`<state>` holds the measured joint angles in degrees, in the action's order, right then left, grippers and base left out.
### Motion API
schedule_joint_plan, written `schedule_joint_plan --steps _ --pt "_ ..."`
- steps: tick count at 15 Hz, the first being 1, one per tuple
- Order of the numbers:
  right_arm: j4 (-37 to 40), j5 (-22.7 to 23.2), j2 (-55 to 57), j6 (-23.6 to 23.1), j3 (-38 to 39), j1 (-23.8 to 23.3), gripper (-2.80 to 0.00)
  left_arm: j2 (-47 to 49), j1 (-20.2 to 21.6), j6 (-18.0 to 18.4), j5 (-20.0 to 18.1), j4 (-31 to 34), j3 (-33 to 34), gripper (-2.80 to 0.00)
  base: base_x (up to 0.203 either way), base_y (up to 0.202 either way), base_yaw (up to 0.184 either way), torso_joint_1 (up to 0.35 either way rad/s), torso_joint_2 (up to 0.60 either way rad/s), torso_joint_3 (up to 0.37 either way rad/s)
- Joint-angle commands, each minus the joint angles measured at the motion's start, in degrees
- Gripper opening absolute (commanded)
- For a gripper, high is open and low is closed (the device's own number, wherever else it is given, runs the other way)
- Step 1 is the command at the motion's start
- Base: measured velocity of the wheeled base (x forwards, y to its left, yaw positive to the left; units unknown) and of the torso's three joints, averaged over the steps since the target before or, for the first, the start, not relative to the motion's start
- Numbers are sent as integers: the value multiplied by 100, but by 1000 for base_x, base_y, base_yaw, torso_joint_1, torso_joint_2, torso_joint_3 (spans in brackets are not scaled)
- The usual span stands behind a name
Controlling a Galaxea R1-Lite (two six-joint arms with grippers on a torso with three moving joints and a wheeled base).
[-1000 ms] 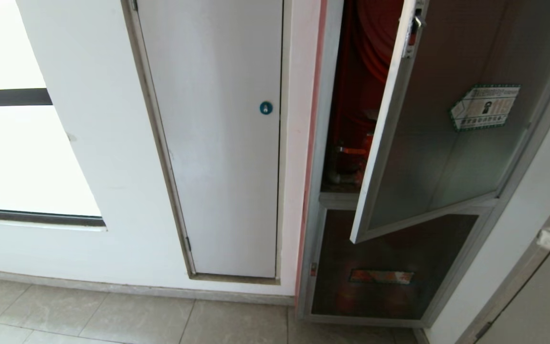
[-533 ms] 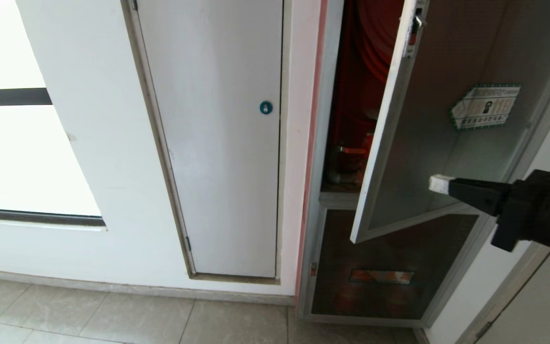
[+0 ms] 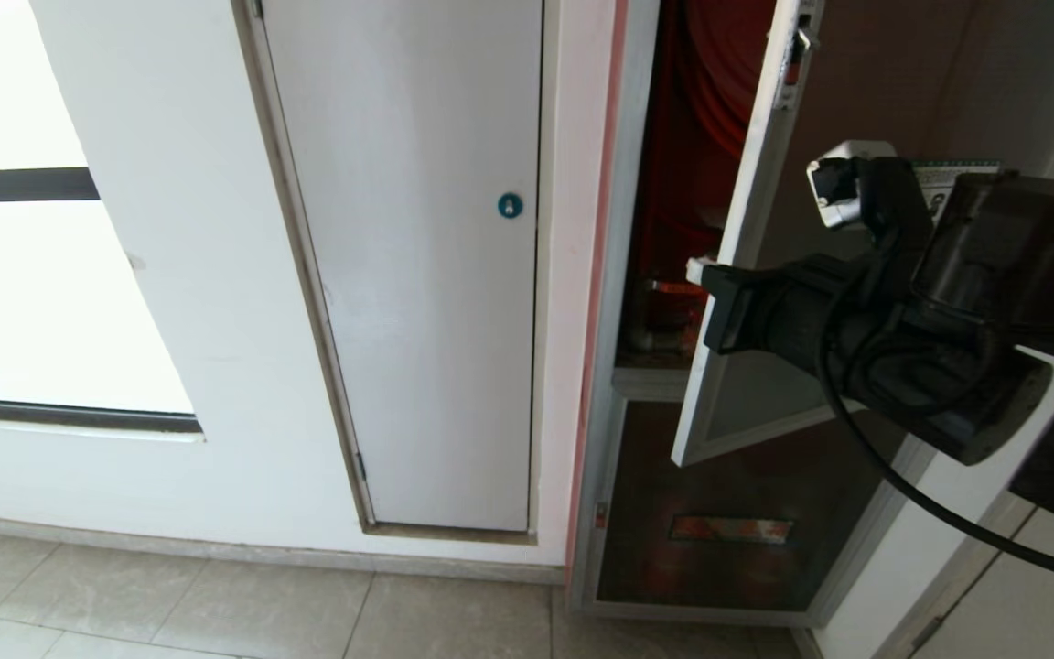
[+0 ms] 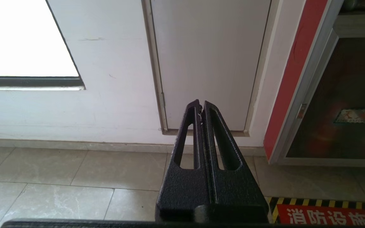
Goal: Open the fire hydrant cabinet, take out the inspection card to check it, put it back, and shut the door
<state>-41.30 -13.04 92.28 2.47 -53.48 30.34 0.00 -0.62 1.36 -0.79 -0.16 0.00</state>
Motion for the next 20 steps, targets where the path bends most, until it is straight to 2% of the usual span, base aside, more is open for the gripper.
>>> schedule_joint_plan --steps 1,4,7,11,16,20 --pt "-376 -455 805 -11 -400 40 -280 9 1 4 3 -2 35 -280 0 0 0 0 0 0" --pt "-435 -951 1308 -59 -1190 75 -280 9 1 3 7 -2 35 -280 0 0 0 0 0 0" --pt "-486 -1580 1887 -345 -1948 81 -280 7 1 4 2 -2 35 -280 0 0 0 0 0 0" --pt "-927 -2352 2542 -605 -2764 69 -280 9 1 4 0 -2 35 -280 0 0 0 0 0 0" --pt "-1134 -2946 3032 -660 -3509 -54 -280 9 1 4 0 -2 35 -280 0 0 0 0 0 0" --pt "-1134 -3082 3313 -661 -4015 -289 -280 9 1 2 7 -2 35 -280 0 0 0 0 0 0"
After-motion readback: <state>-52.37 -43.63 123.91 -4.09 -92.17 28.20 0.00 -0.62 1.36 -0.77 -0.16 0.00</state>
